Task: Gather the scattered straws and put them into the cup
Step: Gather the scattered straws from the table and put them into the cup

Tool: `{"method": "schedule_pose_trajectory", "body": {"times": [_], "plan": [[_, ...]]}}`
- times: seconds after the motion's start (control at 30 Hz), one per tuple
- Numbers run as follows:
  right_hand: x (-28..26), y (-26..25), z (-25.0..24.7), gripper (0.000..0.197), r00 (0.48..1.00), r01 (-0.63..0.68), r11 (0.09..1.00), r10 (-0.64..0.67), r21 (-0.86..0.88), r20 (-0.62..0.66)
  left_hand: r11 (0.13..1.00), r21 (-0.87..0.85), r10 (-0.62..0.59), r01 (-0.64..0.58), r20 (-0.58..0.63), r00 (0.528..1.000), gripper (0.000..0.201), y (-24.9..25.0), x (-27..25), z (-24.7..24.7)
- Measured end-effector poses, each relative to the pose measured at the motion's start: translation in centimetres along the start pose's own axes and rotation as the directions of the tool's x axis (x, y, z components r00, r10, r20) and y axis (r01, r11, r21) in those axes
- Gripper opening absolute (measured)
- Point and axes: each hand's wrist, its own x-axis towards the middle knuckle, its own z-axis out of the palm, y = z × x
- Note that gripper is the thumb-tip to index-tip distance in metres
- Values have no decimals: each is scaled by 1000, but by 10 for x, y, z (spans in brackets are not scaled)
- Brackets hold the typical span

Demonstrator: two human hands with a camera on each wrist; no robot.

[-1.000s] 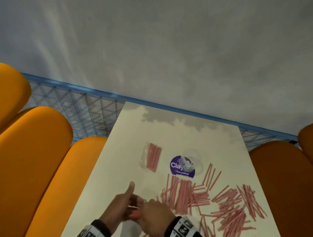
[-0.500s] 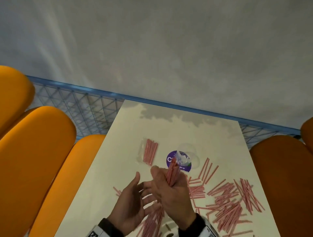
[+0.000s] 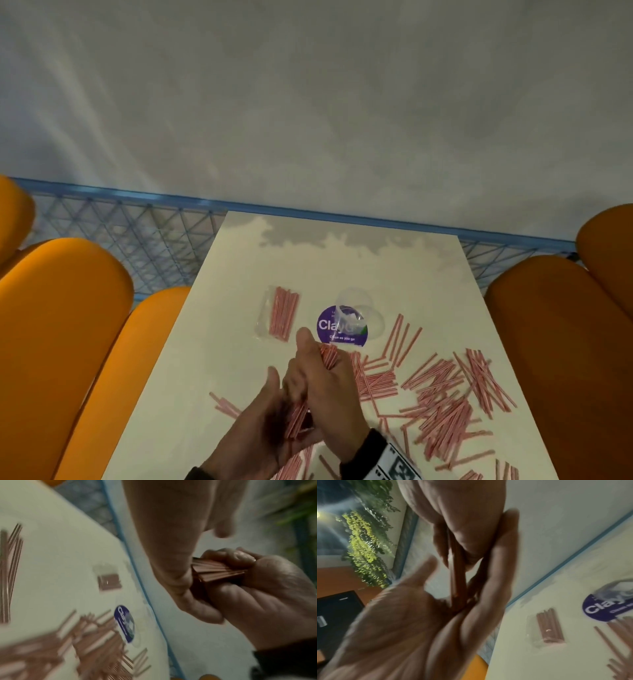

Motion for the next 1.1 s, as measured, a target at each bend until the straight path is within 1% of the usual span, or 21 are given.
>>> {"method": "schedule_pose_trajectory", "body": {"times": [0.03, 0.07, 0.1, 0.13, 0.17, 0.23, 0.3, 0.37, 0.43, 0.5, 0.57, 0.6, 0.67, 0.7, 0.73, 0.8, 0.87, 0.9, 0.97, 1.03, 1.1], "plan": [[-1, 4, -7, 60, 1000, -6, 997, 7, -74, 4, 967, 253, -12, 11, 2, 1000, 56, 0, 0, -3], [-4, 9, -15, 58, 1000, -28, 991, 29, -133, 7, 871, 491, -36, 31, 2, 999, 54, -1, -1, -6], [-6, 14, -23, 53, 998, -54, 981, 58, -187, 16, 737, 671, -83, 84, -33, 996, 51, -3, -1, -6], [-9, 18, -32, 49, 996, -79, 969, 86, -234, 21, 611, 781, -104, 128, -81, 991, 43, -4, -2, -5], [-10, 21, -42, 44, 994, -100, 955, 105, -280, 4, 515, 845, -88, 143, -114, 990, 36, -5, 1, -3], [-11, 26, -62, 40, 992, -120, 928, 96, -354, -85, 337, 920, 35, 201, -226, 974, 35, -10, 7, 1], [-10, 30, -77, 46, 993, -95, 841, 44, -532, -107, 190, 941, 161, 279, -310, 937, 29, -17, 19, 3], [-10, 33, -83, 51, 996, -88, 720, 57, -689, -68, 48, 958, 196, 283, -286, 938, 30, -28, 35, 1], [-6, 30, -90, 50, 993, -114, 697, 53, -708, -107, -61, 971, 183, 232, -218, 959, 25, -29, 50, 8], [8, 18, -105, 46, 991, -131, 683, 69, -718, -115, -48, 992, 123, 116, -109, 986, 24, -16, 68, 24], [35, 5, -126, 40, 981, -190, 635, 99, -749, -165, -45, 998, 79, 34, -30, 996, 27, 7, 94, 35], [53, 2, -139, 40, 976, -198, 610, 49, -767, -213, -66, 998, 102, 21, -14, 995, 35, 20, 111, 36], [91, 3, -163, 44, 940, -169, 556, -158, -814, -303, -127, 992, 235, 20, 11, 972, 54, 43, 150, 35], [108, 8, -172, 43, 917, -161, 530, -231, -833, -324, -146, 989, 302, 21, 24, 953, 62, 51, 170, 37], [123, 13, -179, 42, 910, -164, 507, -253, -846, -328, -165, 986, 345, 23, 36, 938, 69, 55, 188, 38], [146, 26, -182, 37, 933, -190, 431, -200, -882, -298, -255, 966, 349, 53, 41, 936, 87, 52, 220, 39], [160, 38, -180, 38, 961, -206, 319, -111, -925, -253, -335, 937, 279, 101, -4, 960, 105, 43, 244, 33], [163, 45, -178, 39, 972, -201, 252, -72, -946, -226, -347, 931, 243, 116, -30, 969, 108, 38, 252, 30], [168, 58, -175, 40, 985, -172, 142, 3, -975, -174, -319, 941, 223, 115, -44, 974, 105, 32, 261, 24], [171, 63, -171, 41, 984, -170, 108, 68, -980, -163, -284, 954, 245, 96, -25, 969, 100, 30, 264, 23], [171, 60, -166, 43, 975, -208, 153, 107, -966, -193, -285, 952, 259, 108, -32, 965, 101, 31, 262, 24]]}}
